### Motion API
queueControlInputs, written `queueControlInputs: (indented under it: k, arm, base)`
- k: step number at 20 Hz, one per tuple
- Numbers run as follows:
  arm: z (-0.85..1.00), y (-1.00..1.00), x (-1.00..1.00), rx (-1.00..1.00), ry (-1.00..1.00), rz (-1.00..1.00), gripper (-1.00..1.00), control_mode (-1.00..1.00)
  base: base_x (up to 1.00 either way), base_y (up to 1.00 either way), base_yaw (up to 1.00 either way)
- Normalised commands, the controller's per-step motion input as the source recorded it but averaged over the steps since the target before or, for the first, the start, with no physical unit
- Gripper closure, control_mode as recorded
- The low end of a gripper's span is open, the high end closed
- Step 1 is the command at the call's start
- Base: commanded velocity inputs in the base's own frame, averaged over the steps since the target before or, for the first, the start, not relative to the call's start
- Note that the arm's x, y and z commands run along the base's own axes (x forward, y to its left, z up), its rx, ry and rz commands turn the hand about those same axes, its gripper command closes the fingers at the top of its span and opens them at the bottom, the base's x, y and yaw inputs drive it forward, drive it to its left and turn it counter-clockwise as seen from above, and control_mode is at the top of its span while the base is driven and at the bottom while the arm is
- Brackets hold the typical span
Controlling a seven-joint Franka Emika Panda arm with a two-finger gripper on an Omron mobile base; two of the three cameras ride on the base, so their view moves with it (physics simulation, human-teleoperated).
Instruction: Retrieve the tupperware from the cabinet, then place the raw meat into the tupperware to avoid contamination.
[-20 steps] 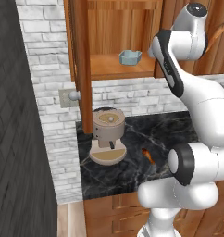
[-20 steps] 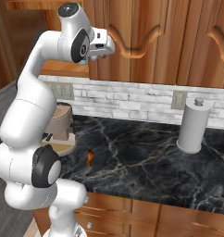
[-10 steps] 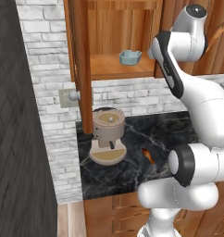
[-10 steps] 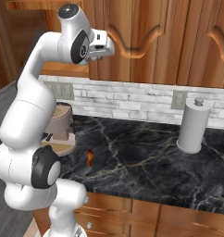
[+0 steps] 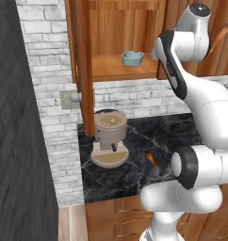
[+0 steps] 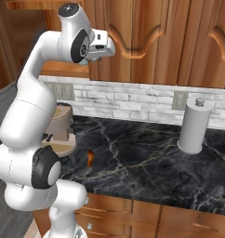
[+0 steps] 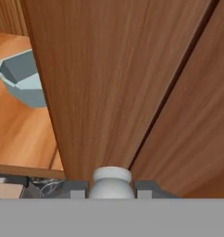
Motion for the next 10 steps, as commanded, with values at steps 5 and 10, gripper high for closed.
queueControlInputs:
  k: [5, 10]
  arm:
    - [0.00, -0.53, -0.79, 0.08, -0.05, 0.01, 1.00, -1.00]
    - [0.00, -0.62, -0.90, 0.19, -0.09, 0.03, 1.00, -1.00]
  base:
    - [0.00, 0.00, 0.00]
    - [0.00, 0.00, 0.00]
